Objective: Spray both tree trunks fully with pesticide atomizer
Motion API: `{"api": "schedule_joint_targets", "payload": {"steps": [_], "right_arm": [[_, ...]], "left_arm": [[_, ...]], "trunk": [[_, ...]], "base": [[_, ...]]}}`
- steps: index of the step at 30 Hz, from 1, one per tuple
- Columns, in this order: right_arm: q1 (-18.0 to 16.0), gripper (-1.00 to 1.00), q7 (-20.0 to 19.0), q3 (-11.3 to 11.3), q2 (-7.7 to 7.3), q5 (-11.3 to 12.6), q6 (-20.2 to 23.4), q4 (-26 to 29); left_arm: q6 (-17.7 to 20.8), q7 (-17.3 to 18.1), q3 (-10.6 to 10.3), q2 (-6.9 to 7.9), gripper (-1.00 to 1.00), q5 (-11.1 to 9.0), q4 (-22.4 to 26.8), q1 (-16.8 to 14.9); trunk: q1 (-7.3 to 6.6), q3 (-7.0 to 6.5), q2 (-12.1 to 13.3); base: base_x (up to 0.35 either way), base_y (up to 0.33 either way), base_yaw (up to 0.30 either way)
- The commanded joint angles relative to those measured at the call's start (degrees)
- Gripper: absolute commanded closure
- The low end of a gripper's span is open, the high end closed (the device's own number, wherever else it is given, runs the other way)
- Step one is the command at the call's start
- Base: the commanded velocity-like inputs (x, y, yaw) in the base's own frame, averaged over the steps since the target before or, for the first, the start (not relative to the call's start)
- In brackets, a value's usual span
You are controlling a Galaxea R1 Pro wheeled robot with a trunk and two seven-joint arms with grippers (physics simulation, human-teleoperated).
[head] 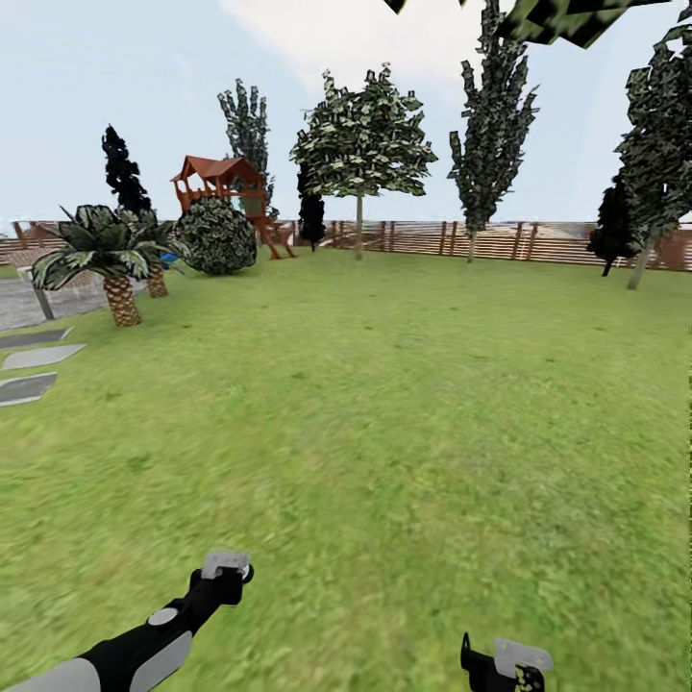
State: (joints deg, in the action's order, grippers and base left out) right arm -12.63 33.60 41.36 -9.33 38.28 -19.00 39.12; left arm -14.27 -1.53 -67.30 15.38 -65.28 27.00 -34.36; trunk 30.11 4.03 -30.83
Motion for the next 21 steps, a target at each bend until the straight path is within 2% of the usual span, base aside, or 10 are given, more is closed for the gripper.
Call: {"api": "schedule_joint_targets", "payload": {"steps": [1, 21], "right_arm": [[-0.11, -1.00, 0.33, 0.48, -0.06, 0.57, -0.35, 0.04], [-0.11, -1.00, 0.33, 0.39, -0.04, 0.33, -0.34, 0.07]], "left_arm": [[-0.33, -0.13, -0.48, 0.01, 1.00, -0.55, -0.13, -0.10], [-0.41, 0.31, -0.43, -0.36, 1.00, -0.57, -1.59, -0.11]], "trunk": [[0.06, 0.12, -0.11], [0.06, 0.12, -0.11]], "base": [[0.332, 0.000, -0.142], [0.334, 0.000, -0.015]]}}
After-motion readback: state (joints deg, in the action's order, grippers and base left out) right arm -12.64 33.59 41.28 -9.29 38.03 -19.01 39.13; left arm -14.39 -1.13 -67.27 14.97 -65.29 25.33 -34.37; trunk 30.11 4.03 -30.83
